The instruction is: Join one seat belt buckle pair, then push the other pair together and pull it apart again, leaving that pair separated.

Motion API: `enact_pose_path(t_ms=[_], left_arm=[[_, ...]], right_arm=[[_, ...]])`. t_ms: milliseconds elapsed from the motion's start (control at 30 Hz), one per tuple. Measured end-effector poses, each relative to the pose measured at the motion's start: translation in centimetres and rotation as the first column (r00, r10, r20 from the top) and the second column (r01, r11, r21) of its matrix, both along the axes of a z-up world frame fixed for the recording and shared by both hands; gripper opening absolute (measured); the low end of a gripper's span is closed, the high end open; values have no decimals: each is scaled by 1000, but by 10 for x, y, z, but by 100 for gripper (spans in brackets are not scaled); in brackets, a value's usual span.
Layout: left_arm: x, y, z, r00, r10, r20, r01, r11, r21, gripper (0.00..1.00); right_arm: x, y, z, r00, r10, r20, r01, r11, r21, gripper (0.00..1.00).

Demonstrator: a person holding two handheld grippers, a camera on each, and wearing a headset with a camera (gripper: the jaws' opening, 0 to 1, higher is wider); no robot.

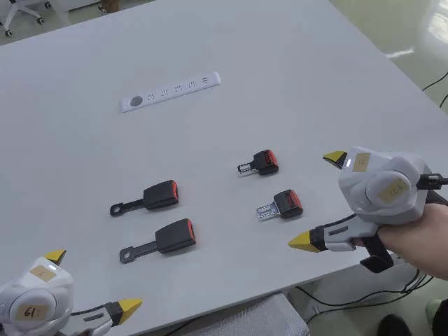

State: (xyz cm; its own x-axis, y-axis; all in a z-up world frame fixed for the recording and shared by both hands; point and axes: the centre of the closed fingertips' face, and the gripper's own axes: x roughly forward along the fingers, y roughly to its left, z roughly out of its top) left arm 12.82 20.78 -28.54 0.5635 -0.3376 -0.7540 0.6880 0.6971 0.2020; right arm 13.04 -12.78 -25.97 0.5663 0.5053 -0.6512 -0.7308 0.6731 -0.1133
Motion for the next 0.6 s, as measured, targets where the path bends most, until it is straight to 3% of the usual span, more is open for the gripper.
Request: enact_pose_path(t_ms=[600], left_arm=[[0,0,-5,1000,-7,-12,7,1000,-5,100]], right_arm=[[1,-6,1,1000,-16,2,16,1000,-18,100]])
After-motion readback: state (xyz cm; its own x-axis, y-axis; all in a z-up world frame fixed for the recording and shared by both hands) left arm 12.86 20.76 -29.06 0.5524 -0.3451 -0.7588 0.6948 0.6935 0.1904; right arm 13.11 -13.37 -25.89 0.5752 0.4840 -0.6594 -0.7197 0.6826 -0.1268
